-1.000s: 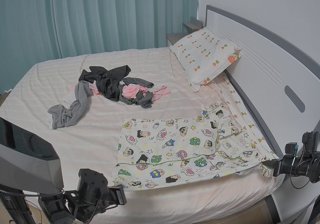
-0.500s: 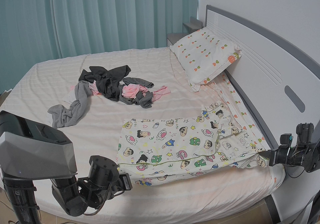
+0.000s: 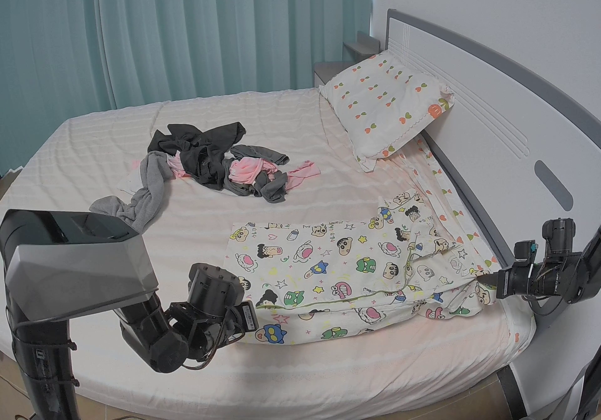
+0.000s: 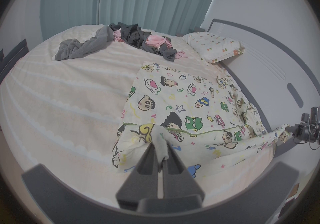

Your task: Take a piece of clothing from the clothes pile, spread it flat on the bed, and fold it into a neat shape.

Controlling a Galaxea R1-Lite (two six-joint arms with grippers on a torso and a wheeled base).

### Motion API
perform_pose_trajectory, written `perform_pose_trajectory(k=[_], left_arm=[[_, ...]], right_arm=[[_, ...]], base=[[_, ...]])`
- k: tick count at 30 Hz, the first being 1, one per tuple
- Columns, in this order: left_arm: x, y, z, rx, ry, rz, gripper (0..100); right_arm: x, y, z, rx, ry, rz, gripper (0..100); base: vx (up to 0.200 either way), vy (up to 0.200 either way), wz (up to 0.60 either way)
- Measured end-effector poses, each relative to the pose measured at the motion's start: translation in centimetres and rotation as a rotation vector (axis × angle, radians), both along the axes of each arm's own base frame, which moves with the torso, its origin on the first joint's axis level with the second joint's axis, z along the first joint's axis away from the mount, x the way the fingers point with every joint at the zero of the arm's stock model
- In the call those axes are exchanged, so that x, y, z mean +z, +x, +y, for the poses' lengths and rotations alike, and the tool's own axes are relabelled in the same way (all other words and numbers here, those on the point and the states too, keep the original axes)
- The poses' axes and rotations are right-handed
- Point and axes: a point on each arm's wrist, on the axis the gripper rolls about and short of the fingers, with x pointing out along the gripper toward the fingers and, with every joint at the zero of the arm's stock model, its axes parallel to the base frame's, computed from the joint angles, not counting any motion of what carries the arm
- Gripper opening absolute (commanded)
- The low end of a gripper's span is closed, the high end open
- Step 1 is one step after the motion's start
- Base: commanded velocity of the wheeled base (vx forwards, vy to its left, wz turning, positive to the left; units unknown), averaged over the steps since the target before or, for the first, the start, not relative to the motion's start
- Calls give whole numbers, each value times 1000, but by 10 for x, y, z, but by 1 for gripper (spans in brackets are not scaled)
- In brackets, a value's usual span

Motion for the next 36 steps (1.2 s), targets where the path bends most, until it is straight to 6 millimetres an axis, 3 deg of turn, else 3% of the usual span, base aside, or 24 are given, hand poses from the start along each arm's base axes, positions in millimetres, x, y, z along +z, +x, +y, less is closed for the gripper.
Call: perform_pose_trajectory(k=[17, 18, 28, 36], left_arm=[[-16, 42, -20, 21, -4, 16, 0], [-16, 44, -21, 22, -7, 13, 100], [-21, 53, -24, 72, -48, 5, 100], [-20, 60, -15, 150, -63, -14, 100]], right_arm=[[-24, 47, -3, -17, -18, 17, 0], [-25, 49, -3, -18, -17, 18, 0], [-32, 61, -4, -21, -8, 15, 0], [-30, 67, -5, -28, -5, 0, 0]], base=[[0, 0, 0], [0, 0, 0], [0, 0, 0], [0, 0, 0]])
